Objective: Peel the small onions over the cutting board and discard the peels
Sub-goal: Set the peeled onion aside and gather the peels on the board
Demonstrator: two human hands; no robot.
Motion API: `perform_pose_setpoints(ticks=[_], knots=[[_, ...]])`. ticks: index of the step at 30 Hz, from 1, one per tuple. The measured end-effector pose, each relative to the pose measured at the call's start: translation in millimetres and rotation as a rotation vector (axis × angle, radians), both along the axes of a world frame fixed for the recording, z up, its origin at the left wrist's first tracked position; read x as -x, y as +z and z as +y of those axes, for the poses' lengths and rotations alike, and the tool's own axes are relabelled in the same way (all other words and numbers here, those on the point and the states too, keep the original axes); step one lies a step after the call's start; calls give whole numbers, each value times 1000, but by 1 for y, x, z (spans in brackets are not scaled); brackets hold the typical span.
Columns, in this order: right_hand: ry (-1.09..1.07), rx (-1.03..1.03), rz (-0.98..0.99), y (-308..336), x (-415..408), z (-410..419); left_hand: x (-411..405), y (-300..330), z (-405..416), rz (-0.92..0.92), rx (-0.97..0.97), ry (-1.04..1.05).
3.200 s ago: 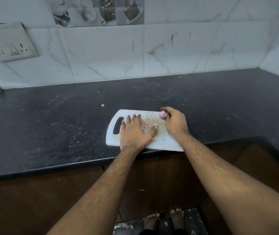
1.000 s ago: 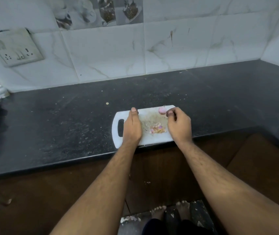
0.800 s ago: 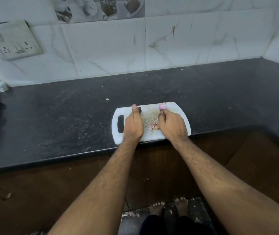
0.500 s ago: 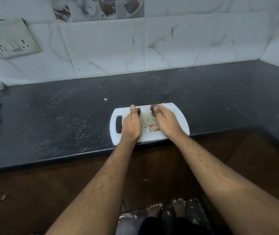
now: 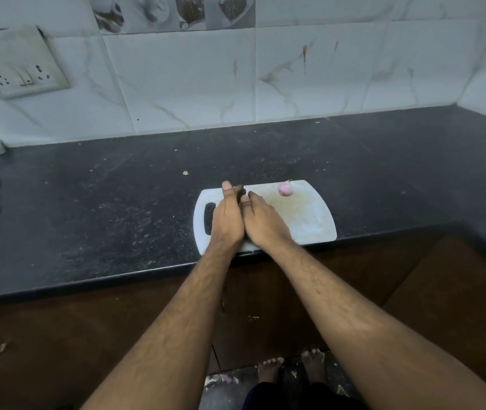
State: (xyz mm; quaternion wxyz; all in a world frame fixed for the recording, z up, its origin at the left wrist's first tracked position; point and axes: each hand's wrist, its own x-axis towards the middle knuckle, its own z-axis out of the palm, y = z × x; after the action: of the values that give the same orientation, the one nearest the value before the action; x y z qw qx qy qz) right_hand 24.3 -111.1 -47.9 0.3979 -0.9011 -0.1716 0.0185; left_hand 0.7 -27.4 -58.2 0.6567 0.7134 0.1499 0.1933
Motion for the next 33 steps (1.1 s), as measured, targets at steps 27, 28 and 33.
perform_pose_setpoints(ticks=[27,28,33], knots=[[132,78,-34,18,-12,-86,-8,-5,12,-100,303,-39],[137,159,-25,16,-10,-87,-7,-4,12,-97,297,-42],[108,64,-26,3,0,-60,-5,-4,10,-87,274,-46]])
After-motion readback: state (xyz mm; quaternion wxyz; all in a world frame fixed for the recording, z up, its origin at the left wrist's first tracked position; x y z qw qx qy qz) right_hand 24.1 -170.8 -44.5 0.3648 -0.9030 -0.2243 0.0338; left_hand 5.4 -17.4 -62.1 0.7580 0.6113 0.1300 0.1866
